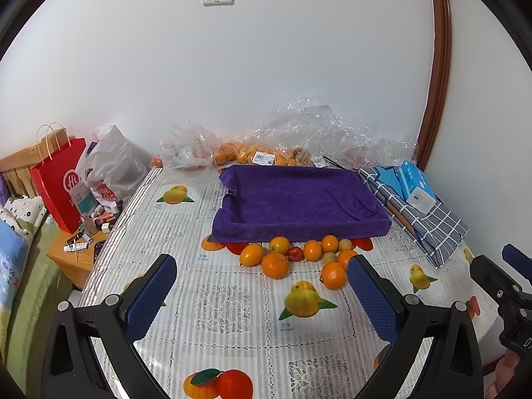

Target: Organize fruits

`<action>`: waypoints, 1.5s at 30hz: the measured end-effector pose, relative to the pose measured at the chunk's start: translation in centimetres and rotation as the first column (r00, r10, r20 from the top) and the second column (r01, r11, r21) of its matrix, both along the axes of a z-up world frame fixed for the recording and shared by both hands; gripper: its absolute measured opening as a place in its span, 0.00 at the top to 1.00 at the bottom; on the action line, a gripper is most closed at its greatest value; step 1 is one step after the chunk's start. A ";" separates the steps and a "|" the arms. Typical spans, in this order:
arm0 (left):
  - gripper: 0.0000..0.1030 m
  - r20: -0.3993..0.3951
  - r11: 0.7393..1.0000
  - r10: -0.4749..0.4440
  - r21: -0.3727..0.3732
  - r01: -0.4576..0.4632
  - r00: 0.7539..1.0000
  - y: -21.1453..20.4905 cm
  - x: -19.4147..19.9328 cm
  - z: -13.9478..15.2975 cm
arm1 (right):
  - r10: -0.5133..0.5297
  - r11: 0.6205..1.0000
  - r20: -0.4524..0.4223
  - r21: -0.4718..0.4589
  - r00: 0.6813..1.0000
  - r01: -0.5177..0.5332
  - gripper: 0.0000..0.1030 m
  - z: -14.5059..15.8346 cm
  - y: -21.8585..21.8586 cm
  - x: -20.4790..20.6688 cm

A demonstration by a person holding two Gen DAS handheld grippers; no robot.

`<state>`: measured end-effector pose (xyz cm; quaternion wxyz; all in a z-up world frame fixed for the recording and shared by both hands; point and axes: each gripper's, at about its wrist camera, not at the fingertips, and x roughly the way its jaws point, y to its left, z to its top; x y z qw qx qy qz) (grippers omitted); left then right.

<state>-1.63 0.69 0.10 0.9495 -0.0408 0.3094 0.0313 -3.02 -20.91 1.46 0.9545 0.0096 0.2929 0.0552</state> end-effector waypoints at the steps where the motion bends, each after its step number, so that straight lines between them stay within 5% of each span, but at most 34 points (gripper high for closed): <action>1: 0.00 -0.001 1.000 -0.001 -0.001 0.001 1.000 0.0 0.0 0.0 | 0.000 1.000 -0.002 -0.003 1.000 0.000 0.02 0.0 0.1 0.0; 45: 0.00 -0.003 1.000 -0.021 -0.008 0.021 1.000 0.1 0.3 0.2 | 0.034 0.999 -0.011 0.003 0.999 -0.034 0.02 -0.6 1.0 1.0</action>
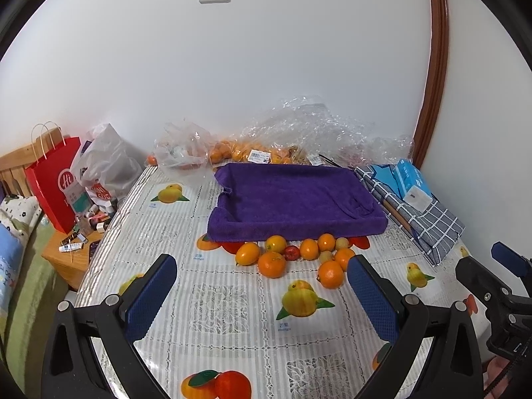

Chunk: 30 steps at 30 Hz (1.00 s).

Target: Organize fruits

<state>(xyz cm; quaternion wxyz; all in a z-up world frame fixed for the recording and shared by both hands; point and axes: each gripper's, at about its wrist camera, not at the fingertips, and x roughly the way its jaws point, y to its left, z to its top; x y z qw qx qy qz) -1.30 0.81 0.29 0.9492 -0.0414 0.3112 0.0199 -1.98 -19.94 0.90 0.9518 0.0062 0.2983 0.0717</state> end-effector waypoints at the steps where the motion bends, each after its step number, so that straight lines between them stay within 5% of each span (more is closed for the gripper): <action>1: 0.00 0.005 1.000 -0.001 0.005 0.001 1.000 0.1 0.0 0.0 | 0.005 1.000 -0.002 0.006 1.000 -0.005 0.02 -0.1 0.0 0.2; 20: 0.10 -0.115 0.999 0.015 -0.034 -0.019 0.993 3.5 4.7 -5.9 | -0.035 0.999 -0.069 0.019 0.997 0.036 0.04 -6.8 -1.5 5.8; 30: 0.10 -0.198 0.999 0.030 -0.039 -0.038 0.980 4.6 7.5 -10.1 | 0.072 0.997 -0.218 0.056 0.973 -0.061 0.23 -11.6 0.6 9.6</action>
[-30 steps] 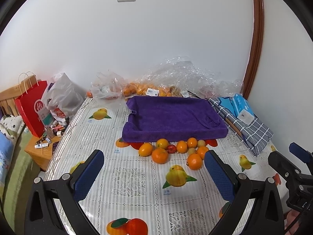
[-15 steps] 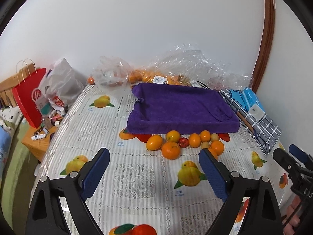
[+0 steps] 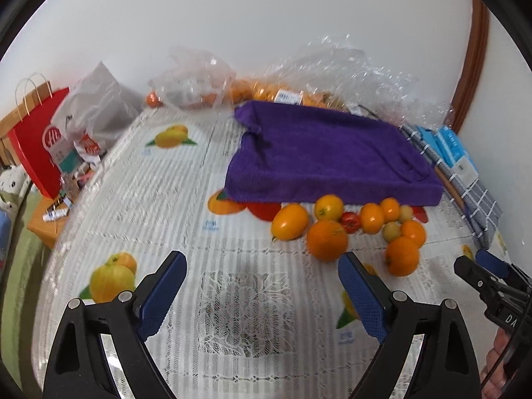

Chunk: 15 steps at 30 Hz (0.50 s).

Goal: Organize fruits
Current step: 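Grasp a large orange with the right gripper while the left gripper grasps a small orange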

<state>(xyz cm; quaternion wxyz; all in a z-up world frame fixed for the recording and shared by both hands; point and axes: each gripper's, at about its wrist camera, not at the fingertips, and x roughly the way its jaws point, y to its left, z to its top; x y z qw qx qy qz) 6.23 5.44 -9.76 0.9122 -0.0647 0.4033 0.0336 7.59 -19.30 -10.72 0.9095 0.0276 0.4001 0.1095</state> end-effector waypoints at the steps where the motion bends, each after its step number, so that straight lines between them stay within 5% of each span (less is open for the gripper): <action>1: 0.10 -0.015 1.000 0.003 -0.005 -0.003 1.000 0.2 0.2 -0.6 | 0.010 1.000 -0.003 -0.003 1.000 -0.010 0.27 -0.4 0.3 0.1; 11: 0.11 -0.062 0.999 0.048 0.021 -0.047 0.997 2.5 1.7 -3.2 | 0.129 0.991 -0.034 -0.042 0.991 -0.131 0.51 -2.7 5.3 1.5; 15: 0.22 -0.080 0.999 0.042 0.003 -0.042 0.996 3.1 2.1 -4.4 | 0.125 0.990 -0.055 -0.063 0.991 -0.128 0.52 -3.5 6.4 2.3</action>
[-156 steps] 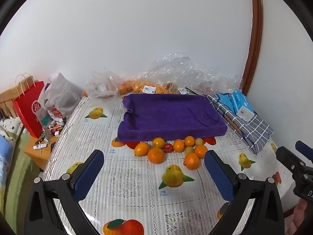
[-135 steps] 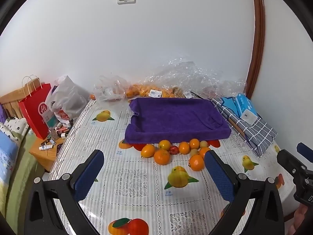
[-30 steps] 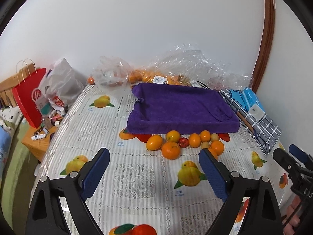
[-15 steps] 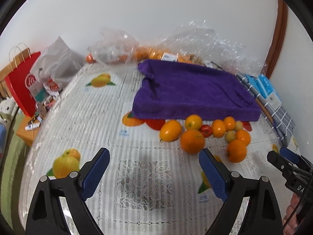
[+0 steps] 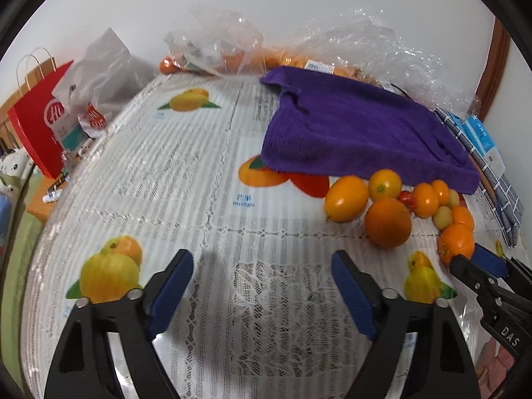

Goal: Organize fruits
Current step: 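Grasp a large orange with the right gripper while the left gripper grasps a small orange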

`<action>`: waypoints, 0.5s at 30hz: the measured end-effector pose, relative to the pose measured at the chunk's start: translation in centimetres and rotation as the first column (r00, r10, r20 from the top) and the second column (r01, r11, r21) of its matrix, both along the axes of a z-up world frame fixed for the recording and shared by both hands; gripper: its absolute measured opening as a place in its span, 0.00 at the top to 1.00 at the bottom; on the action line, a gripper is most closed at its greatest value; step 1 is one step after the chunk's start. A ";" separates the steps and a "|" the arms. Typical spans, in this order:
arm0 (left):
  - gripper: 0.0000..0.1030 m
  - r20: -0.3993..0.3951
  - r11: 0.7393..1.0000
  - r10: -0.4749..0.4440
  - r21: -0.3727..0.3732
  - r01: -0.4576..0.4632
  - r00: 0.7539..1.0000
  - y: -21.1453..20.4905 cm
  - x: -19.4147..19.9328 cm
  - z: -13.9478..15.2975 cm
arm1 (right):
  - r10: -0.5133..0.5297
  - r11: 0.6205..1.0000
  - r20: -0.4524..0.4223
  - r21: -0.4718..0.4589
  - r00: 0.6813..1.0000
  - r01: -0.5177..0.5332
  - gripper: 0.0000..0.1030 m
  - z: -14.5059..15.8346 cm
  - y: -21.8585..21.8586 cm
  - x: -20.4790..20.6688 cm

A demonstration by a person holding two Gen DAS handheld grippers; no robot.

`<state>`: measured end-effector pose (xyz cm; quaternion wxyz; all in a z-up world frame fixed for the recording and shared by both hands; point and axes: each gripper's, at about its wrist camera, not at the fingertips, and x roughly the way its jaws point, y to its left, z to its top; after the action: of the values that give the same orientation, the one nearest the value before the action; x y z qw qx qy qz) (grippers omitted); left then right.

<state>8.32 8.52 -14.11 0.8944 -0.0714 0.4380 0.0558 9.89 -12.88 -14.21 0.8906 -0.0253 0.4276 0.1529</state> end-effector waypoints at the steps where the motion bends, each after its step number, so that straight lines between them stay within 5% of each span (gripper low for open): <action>1: 0.23 -0.006 1.000 0.002 -0.003 -0.002 1.000 0.1 0.1 -0.3 | -0.002 1.000 -0.003 -0.002 1.000 0.002 0.53 -0.2 0.0 0.1; 15: 0.23 0.036 0.999 -0.028 -0.024 0.029 0.999 0.3 0.2 -0.5 | 0.001 1.000 -0.008 -0.025 1.000 -0.002 0.59 -0.7 0.1 0.1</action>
<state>8.56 8.85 -14.62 0.9018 -0.0769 0.4237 0.0363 10.01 -12.77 -14.87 0.8884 -0.0361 0.4330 0.1483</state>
